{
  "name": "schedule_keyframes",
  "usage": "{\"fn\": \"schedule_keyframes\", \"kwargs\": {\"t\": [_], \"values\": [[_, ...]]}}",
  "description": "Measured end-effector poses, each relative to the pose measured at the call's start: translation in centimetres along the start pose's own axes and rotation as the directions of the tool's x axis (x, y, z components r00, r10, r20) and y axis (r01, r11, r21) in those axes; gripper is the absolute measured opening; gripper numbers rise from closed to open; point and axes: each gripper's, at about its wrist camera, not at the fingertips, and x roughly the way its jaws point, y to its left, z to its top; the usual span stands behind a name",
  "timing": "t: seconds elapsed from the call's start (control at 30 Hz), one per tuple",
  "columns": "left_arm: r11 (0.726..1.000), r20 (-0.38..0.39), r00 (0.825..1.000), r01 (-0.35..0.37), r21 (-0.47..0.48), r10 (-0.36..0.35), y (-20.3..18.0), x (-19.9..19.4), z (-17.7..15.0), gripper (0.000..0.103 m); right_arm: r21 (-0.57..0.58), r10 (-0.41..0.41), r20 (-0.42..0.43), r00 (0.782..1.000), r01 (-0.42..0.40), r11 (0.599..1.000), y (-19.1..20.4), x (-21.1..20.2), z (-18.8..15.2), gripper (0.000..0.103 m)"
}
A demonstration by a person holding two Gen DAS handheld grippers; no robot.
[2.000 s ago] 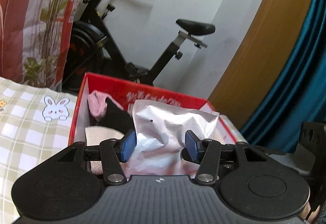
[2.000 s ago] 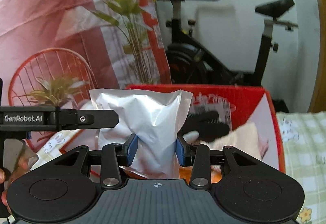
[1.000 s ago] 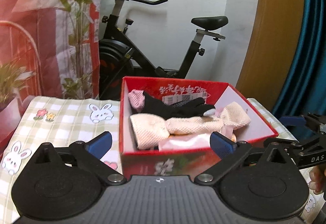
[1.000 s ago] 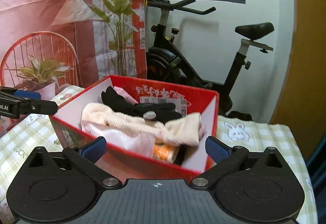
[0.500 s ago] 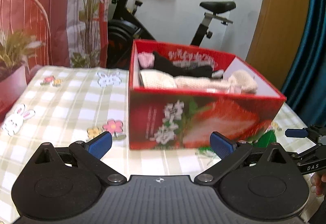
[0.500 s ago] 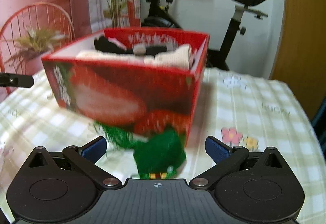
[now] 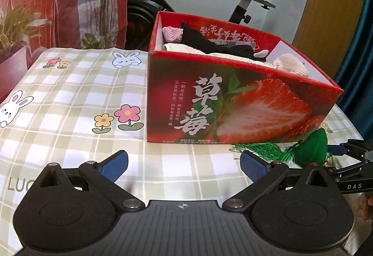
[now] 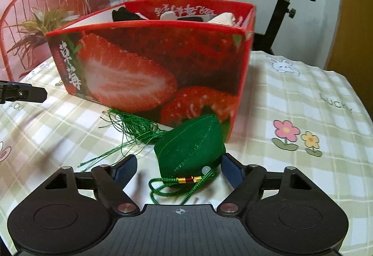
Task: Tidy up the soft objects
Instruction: 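Grasp the green pouch with the left gripper while the right gripper grasps it too, then lift the green pouch with both grippers over the red box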
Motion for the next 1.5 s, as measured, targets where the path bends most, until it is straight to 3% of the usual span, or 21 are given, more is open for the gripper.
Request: {"fn": "schedule_keyframes", "kwargs": {"t": [0.27, 0.6, 0.8, 0.87, 1.13, 1.2, 1.23, 1.27, 1.5], "values": [[1.0, -0.013, 1.0, 0.009, -0.018, -0.01, 0.0, 0.1, -0.2, 0.103, -0.052, 0.108, -0.013, 0.994, -0.109, 0.993, 3.6, 1.1, 0.9, 0.068], [0.994, -0.041, 0.995, 0.093, -0.049, -0.095, -0.9, 0.1, -1.5, 0.098, -0.098, 0.243, -0.031, 0.97, -0.245, 0.965, 9.5, 1.7, 0.6, 0.067], [0.974, -0.053, 0.976, 0.204, -0.095, -0.21, -1.6, 1.4, -1.4, 0.089, -0.117, 0.201, -0.002, 0.98, -0.2, 0.973, 9.2, 0.7, 0.9, 0.066], [0.966, -0.053, 0.969, 0.237, -0.102, -0.243, -1.9, 2.0, -1.4, 0.078, -0.106, 0.18, 0.004, 0.984, -0.179, 0.978, 8.4, 1.0, 1.1, 0.066], [0.922, -0.101, 0.92, 0.365, -0.132, -0.379, -3.7, 5.0, -1.3, 0.071, -0.117, 0.178, 0.008, 0.984, -0.176, 0.977, 7.7, 1.6, 1.1, 0.059], [0.916, -0.103, 0.914, 0.38, -0.126, -0.393, -4.3, 5.3, -1.5, 0.064, -0.107, 0.184, 0.007, 0.983, -0.182, 0.977, 7.5, 1.5, 0.9, 0.057], [0.911, -0.103, 0.908, 0.392, -0.129, -0.406, -4.6, 5.4, -1.6, 0.055, -0.099, 0.185, 0.008, 0.983, -0.183, 0.978, 7.5, 1.5, 0.9, 0.057], [0.907, -0.103, 0.904, 0.4, -0.133, -0.414, -4.8, 5.3, -1.6, 0.054, -0.091, 0.186, 0.008, 0.982, -0.185, 0.979, 7.5, 1.4, 1.0, 0.056], [0.915, -0.04, 0.916, 0.396, -0.076, -0.399, -5.8, 2.7, 0.0, 0.054, -0.093, 0.195, 0.083, 0.977, -0.187, 0.978, 7.8, -0.8, 2.2, 0.055]]}}
